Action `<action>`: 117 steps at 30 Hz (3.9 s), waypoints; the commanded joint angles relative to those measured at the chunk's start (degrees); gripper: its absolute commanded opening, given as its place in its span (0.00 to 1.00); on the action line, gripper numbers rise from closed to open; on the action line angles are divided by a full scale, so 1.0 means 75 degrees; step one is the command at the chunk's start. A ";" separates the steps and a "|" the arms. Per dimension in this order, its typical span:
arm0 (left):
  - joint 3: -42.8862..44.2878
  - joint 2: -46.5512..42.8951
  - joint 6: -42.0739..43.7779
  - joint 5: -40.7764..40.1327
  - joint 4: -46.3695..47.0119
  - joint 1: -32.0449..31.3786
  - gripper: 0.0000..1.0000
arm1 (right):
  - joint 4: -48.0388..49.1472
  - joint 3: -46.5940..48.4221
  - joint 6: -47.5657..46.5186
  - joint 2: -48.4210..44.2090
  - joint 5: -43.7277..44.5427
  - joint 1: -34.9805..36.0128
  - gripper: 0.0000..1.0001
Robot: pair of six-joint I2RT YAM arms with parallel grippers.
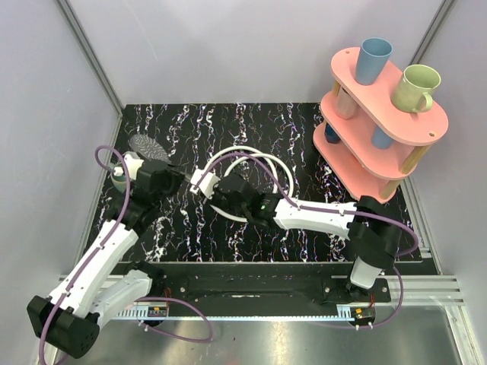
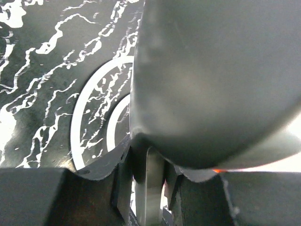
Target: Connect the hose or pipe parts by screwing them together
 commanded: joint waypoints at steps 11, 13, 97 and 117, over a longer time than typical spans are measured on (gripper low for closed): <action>-0.5783 -0.1597 0.2434 0.2072 1.1333 -0.0255 0.00 | 0.1814 0.0387 0.3971 0.0143 -0.8141 -0.2778 0.00; -0.6440 -0.1198 0.2609 0.2201 1.2735 -0.0255 0.00 | 0.3733 0.0037 0.5698 0.0553 -0.8993 -0.3072 0.00; 0.0130 0.0069 0.1204 -0.0060 0.1588 -0.0337 0.00 | 0.0693 -0.1055 0.0239 -0.1673 -0.1625 -0.1293 1.00; -0.0598 -0.0782 0.1442 0.0418 0.2591 -0.0349 0.00 | 0.0213 0.0585 0.0318 -0.0430 0.0534 -0.0166 0.00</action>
